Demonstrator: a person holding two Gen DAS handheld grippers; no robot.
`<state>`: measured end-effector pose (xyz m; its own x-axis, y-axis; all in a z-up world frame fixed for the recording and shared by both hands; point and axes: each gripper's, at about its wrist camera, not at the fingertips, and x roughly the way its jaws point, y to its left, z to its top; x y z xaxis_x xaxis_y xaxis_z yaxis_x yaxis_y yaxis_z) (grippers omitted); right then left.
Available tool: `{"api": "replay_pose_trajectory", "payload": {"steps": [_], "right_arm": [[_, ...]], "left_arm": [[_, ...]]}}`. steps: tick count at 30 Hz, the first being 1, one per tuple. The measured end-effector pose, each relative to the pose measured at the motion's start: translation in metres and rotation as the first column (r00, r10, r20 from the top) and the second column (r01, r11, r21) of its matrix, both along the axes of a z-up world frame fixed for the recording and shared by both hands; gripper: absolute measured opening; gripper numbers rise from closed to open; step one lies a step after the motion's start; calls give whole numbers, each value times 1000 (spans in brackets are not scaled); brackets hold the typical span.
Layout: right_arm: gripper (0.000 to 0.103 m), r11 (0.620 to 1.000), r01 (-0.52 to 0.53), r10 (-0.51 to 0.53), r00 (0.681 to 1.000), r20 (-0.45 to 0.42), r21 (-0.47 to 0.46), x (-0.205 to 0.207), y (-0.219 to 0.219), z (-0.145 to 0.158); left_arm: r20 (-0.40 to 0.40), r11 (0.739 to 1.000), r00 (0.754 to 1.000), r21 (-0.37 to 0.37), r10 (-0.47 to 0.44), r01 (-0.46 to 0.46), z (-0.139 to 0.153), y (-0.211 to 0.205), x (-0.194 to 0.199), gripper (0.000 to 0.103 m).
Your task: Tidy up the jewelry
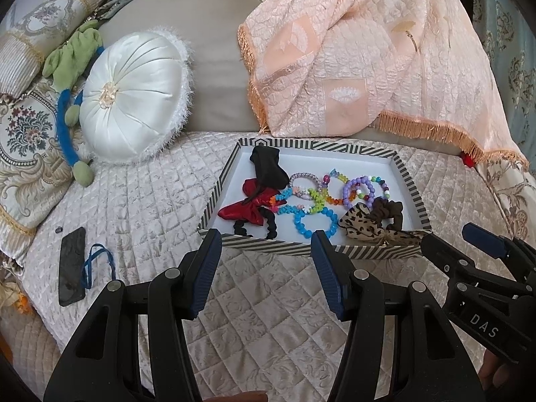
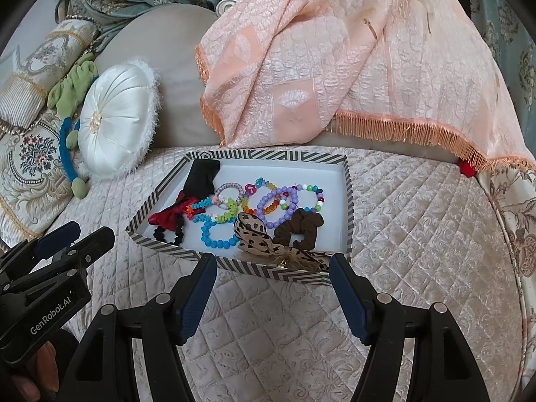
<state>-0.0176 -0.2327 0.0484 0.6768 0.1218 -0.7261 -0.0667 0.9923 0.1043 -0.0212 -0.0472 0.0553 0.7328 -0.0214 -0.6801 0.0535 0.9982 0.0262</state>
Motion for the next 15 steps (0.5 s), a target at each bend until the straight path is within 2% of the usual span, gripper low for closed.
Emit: {"api": "replay_pose_trajectory", "payload": {"steps": [15], "right_arm": [[68,1000,-4,4,1000,-19,4,4,-2,-8]], "left_arm": [[1,1000,1000,1,-16,16,-6,-2,5,55]]}}
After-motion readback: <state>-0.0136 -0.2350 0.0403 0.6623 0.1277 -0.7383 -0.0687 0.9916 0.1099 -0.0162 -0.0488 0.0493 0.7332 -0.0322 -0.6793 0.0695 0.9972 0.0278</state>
